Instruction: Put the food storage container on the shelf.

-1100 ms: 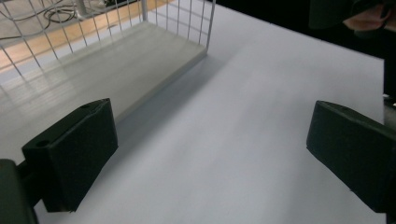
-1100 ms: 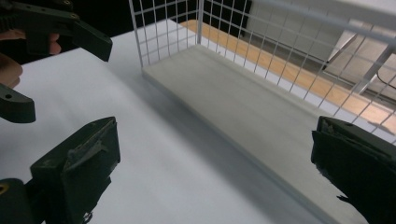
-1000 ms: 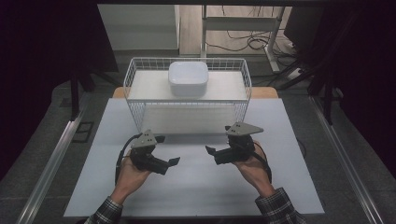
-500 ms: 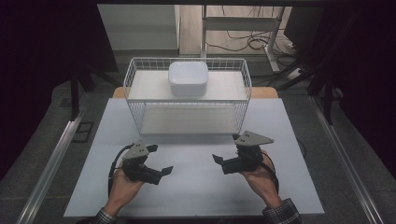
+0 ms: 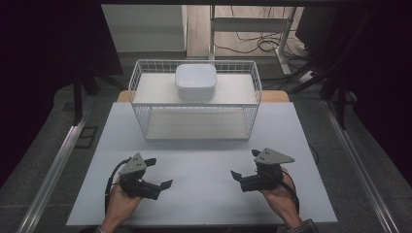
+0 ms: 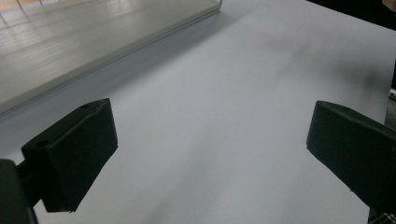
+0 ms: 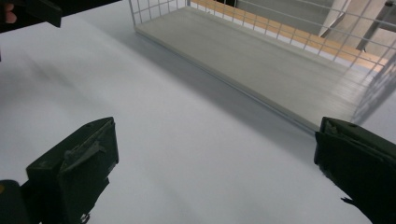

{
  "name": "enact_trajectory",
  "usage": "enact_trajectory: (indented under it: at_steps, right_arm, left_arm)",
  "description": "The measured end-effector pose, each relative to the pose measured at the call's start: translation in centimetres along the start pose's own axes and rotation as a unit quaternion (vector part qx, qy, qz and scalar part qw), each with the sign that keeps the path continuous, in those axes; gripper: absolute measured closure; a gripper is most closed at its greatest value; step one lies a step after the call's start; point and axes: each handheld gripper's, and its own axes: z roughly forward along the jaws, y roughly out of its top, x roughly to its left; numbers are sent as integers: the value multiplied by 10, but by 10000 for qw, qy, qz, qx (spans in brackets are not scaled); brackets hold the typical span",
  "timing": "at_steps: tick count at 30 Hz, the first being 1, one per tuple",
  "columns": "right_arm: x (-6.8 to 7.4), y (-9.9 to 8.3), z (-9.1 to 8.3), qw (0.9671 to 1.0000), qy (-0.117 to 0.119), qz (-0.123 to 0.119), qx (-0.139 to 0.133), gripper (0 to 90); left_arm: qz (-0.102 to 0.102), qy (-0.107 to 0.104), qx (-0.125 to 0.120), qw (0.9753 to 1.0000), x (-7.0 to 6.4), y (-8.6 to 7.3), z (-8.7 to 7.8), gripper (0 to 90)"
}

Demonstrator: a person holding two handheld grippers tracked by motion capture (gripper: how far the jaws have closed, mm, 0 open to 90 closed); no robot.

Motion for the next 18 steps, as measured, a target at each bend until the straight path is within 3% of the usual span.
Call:
enact_trajectory:
  at_steps: [18]
  right_arm:
    - [-5,-39,-16,9990,-324,176,244,0]
  left_arm:
    - [-288,128,123,9994,0,-33,-22,15]
